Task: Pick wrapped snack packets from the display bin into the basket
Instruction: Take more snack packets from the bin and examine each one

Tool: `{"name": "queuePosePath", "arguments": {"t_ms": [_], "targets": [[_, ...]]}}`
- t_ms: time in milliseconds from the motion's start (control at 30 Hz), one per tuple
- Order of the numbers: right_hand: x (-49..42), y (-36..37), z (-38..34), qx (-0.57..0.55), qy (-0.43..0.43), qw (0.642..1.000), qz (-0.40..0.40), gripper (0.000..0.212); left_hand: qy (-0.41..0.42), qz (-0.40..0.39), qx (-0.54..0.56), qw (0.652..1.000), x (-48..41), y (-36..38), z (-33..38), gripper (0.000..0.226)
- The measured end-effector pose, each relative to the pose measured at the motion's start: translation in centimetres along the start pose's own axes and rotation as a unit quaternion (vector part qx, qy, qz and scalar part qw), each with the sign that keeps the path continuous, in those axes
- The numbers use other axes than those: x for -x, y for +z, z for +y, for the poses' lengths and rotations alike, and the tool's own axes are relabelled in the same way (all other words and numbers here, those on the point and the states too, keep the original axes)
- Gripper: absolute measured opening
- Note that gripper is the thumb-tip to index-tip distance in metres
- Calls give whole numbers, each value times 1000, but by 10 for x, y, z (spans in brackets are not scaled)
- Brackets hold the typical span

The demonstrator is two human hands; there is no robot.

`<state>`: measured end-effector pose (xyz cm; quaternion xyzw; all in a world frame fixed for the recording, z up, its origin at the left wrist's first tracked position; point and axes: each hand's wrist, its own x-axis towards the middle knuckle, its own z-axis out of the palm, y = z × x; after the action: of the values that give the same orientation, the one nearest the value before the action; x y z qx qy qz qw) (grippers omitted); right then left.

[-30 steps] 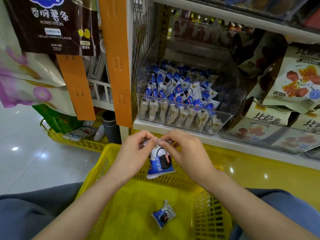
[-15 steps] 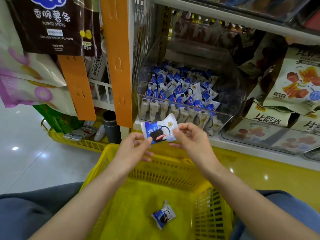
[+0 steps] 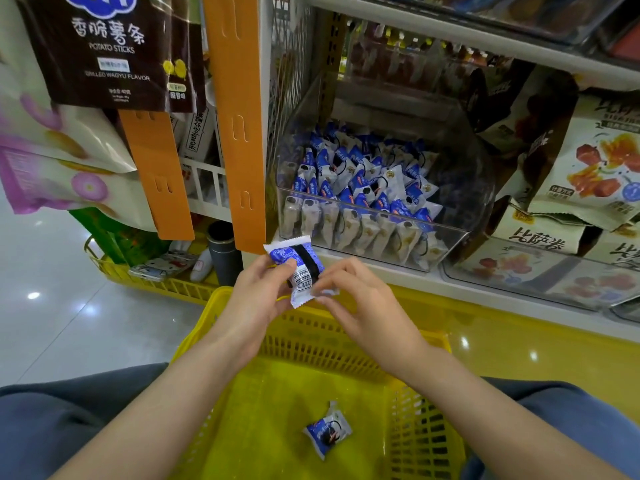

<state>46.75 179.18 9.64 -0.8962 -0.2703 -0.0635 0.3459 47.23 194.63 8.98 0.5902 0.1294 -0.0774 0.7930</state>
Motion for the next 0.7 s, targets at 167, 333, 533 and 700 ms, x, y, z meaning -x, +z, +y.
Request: {"name": "queuePosePath", "arguments": {"t_ms": [167, 333, 533, 700], "targets": [[-9, -1, -5, -176, 184, 966, 49, 27, 6, 0, -26, 1000, 1, 4, 1, 24], [-12, -5, -8, -388, 300, 871, -18, 17, 81, -37, -96, 991, 4, 5, -1, 23], [-13, -1, -7, -377, 310, 873, 18, 15, 173, -11, -217, 961, 3, 3, -6, 37], [-12, 2, -6, -375, 293, 879, 25, 10, 185, -5, -244, 952, 2, 2, -12, 46]]}}
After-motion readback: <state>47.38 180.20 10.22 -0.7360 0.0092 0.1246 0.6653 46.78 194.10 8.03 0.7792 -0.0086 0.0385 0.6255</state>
